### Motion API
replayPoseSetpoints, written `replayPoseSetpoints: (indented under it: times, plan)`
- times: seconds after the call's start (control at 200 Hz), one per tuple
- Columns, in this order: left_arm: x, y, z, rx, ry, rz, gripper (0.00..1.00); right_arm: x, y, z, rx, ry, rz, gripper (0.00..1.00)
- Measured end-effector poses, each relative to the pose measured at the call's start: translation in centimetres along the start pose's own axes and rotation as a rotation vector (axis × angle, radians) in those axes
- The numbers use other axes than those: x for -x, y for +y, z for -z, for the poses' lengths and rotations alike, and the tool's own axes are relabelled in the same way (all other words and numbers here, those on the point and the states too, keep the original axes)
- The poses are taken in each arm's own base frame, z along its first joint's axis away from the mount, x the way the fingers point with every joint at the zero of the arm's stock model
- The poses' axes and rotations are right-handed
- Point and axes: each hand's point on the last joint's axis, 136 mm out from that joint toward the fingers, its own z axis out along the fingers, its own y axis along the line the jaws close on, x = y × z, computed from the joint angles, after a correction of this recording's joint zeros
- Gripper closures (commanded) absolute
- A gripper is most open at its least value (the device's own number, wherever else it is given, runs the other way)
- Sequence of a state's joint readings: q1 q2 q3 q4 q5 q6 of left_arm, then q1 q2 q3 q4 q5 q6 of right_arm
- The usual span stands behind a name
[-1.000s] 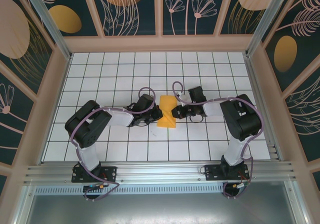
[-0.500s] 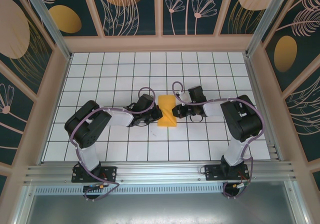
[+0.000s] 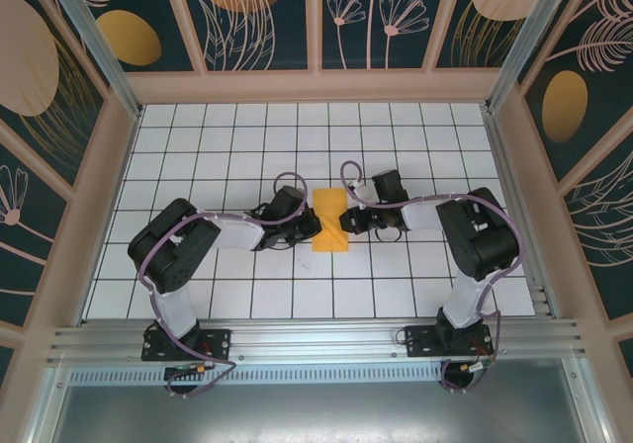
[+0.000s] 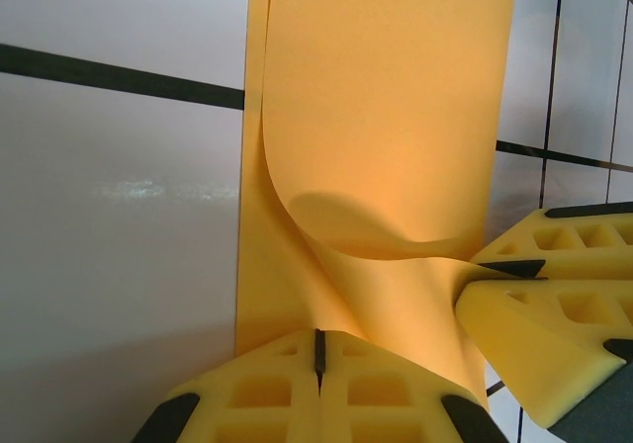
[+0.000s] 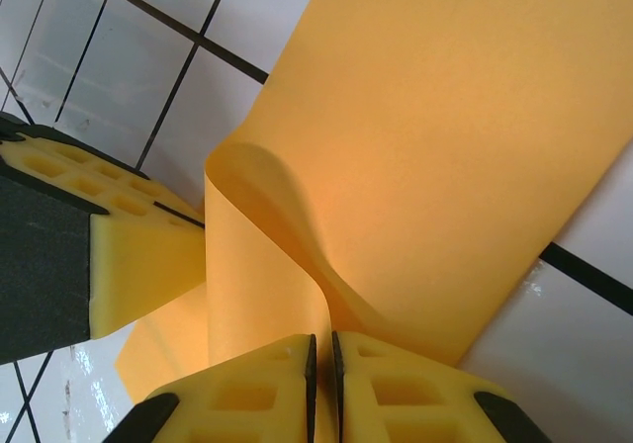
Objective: Fold a paper plane with a square sheet of paper (pick it up from the middle)
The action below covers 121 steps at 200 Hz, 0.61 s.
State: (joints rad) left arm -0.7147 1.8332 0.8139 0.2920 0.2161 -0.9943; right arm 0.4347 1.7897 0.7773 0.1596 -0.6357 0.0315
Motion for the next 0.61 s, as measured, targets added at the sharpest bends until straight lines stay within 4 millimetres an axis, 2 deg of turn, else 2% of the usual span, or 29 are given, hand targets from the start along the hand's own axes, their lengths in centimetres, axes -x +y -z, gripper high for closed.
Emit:
replayPoseSetpoints:
  times: [0.125, 0.335, 0.415, 0.605]
  plan:
    - [0.0, 0.0, 0.0, 0.002, -0.002, 0.0, 0.99, 0.1, -0.3, -0.3, -0.007, 0.007, -0.006, 0.84]
    - [0.6, -0.1, 0.9, 0.019, -0.03, 0.002, 0.92, 0.2, -0.4, -0.4, -0.01, 0.009, -0.005, 0.85]
    - [1.1, -0.8, 1.7, 0.005, -0.052, 0.001, 0.92, 0.2, -0.3, -0.4, -0.01, 0.008, -0.005, 0.85]
    - [2.4, -3.6, 3.8, -0.073, -0.105, 0.011, 0.97, 0.2, -0.3, -0.4, -0.013, 0.011, -0.005, 0.85]
